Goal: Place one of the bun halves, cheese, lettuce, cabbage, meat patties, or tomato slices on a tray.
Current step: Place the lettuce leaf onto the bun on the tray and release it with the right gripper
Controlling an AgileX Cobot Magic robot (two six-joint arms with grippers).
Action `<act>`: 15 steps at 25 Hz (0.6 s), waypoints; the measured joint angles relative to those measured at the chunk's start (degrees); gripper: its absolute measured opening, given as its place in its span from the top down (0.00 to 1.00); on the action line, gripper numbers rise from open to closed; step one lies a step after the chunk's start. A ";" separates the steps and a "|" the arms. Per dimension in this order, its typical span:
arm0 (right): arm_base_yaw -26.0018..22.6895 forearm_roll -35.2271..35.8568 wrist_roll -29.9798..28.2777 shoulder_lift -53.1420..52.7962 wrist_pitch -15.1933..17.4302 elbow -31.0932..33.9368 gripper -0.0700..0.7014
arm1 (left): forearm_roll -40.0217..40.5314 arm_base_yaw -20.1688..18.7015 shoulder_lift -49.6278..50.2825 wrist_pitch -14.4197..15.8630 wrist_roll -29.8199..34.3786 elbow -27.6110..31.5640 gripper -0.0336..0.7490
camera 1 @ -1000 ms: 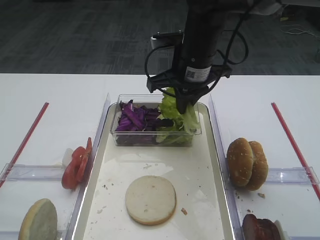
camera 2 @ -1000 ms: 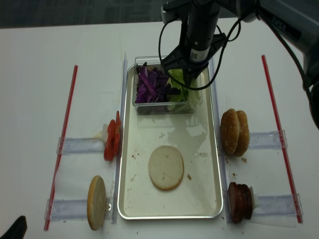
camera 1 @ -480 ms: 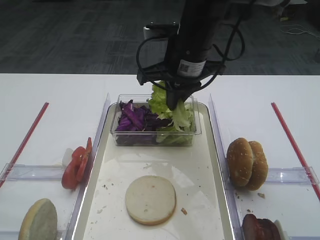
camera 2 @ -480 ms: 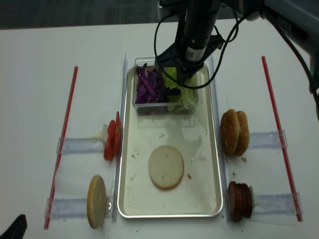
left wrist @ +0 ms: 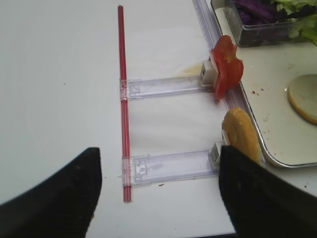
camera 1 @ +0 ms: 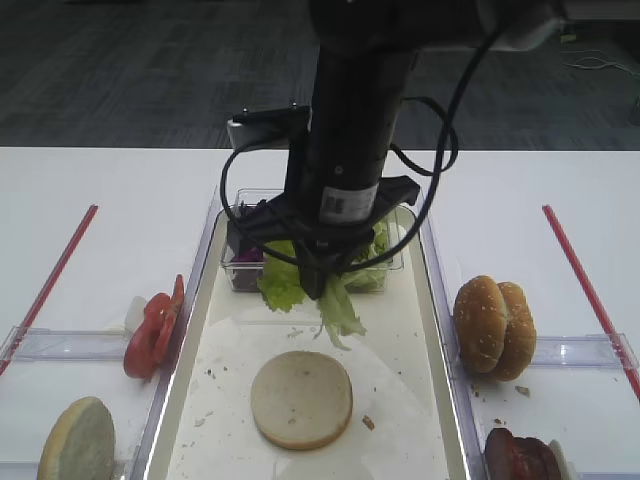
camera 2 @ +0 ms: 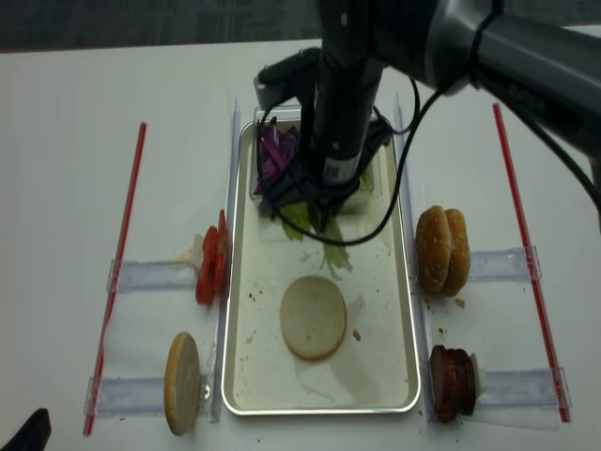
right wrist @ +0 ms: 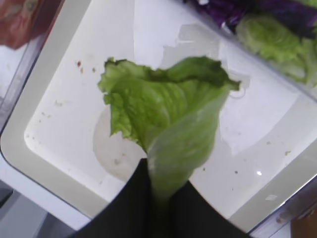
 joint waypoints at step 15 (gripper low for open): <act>1.22 9.47 -4.16 -2.52 -15.01 16.09 0.81 | 0.00 0.00 0.00 0.00 0.00 0.00 0.35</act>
